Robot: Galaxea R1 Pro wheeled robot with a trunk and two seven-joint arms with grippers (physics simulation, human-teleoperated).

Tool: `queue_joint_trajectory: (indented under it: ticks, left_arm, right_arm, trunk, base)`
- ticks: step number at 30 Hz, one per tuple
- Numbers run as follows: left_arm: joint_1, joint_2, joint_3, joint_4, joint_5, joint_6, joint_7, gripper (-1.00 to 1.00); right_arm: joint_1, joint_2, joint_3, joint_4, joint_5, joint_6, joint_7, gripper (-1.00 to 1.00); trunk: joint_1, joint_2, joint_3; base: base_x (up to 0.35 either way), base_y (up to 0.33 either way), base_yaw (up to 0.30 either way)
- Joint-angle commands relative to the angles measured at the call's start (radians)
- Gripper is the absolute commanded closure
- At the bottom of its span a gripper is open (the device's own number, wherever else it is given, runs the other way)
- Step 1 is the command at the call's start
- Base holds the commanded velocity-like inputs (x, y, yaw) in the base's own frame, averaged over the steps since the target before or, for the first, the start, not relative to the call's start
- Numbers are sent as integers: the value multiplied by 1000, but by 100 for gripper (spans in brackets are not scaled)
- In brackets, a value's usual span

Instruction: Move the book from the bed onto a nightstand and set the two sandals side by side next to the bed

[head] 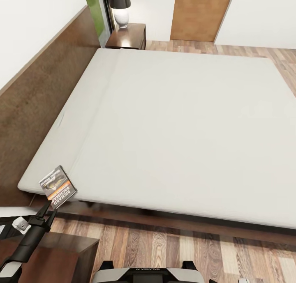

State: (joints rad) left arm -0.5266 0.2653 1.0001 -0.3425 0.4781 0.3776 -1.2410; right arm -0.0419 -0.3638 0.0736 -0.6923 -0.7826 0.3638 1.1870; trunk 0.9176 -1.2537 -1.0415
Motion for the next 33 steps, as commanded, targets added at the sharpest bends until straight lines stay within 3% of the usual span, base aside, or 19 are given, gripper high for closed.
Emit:
queue_joint_trajectory:
  ticks: [1, 9, 23, 33]
  left_arm:
    - [0, 0, 2, 0, 2, 10, -3, -100]
    - [0, 0, 2, 0, 3, 10, -3, -100]
    - [0, 0, 2, 0, 3, 10, -3, -100]
    - [0, 0, 2, 0, 3, 10, -3, -100]
  right_arm:
    - [-1, -1, 5, 0, -10, 10, 0, -100]
    - [-1, -1, 5, 1, -10, 9, 0, -100]
    - [-1, -1, 5, 1, -10, 10, 0, -100]
    - [0, -1, 5, 1, -10, 9, 0, -100]
  trunk:
    - [0, 0, 0]
    - [31, -56, -26]
    - [31, -56, -26]
    - [69, -126, -57]
  base:
    - [0, 0, 0]
    - [0, 0, 0]
    - [0, 0, 0]
    - [0, 0, 0]
